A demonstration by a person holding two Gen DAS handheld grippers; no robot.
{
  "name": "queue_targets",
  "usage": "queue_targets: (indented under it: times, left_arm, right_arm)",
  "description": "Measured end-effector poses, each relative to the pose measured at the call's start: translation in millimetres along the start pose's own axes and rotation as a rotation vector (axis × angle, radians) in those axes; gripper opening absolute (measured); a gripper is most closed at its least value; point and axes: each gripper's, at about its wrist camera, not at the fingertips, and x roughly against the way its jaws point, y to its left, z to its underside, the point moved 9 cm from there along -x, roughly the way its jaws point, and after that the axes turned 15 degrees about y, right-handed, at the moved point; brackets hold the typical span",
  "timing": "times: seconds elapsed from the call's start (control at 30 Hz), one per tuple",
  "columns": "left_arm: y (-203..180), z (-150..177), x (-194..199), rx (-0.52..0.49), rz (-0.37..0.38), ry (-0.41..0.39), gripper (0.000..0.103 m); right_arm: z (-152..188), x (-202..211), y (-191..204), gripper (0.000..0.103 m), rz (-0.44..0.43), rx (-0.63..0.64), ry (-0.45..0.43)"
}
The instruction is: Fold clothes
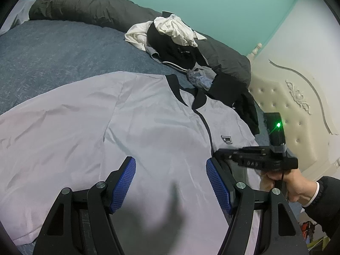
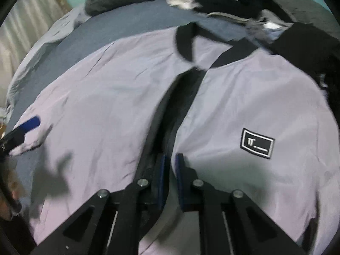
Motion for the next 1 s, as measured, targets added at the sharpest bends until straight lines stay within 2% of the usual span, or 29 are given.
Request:
queue_targets:
  times: [0.07, 0.2, 0.43, 0.53, 0.63, 0.73, 0.87, 1.0]
  left_arm:
    - [-1.7, -0.2, 0.1, -0.003, 0.002, 0.001, 0.073]
    - [-1.8, 0.1, 0.3, -0.002, 0.004, 0.0, 0.073]
    - [-2.5, -1.0, 1.2, 0.0, 0.006, -0.003, 0.073]
    - [-6.1, -1.8, 3.5, -0.008, 0.006, -0.007, 0.073]
    - [-10.8, -2.5, 6.0, -0.019, 0.008, -0.009, 0.073]
    - [-15.3, -3.6, 11.2, -0.029, 0.008, -0.018, 0.073]
    - [-21.1, -4.3, 19.7, -0.038, 0.001, -0.029, 0.073]
    - [-24.5, -1.8, 25.1, -0.032, -0.009, -0.019, 0.073]
  right_arm:
    - [-0.7, -6.6, -0.9, 0.01, 0.006, 0.002, 0.008]
    - [-2.6, -5.6, -10.8, 0.016, -0.077, -0.085, -0.003]
    - [9.8, 22.1, -15.4, 0.018, -0.066, -0.095, -0.077]
    - [18.3, 34.4, -16.8, 0.018, -0.125, -0.143, -0.107]
    - [28.4, 37.9, -19.3, 0.018, -0.11, -0.153, -0.12]
    - [30.9, 41.1, -17.7, 0.018, -0.137, -0.17, -0.141]
    - [30.7, 59.2, -11.1, 0.018, -0.169, -0.169, -0.217]
    - [34.1, 44.8, -3.4, 0.018, -0.125, -0.156, -0.162]
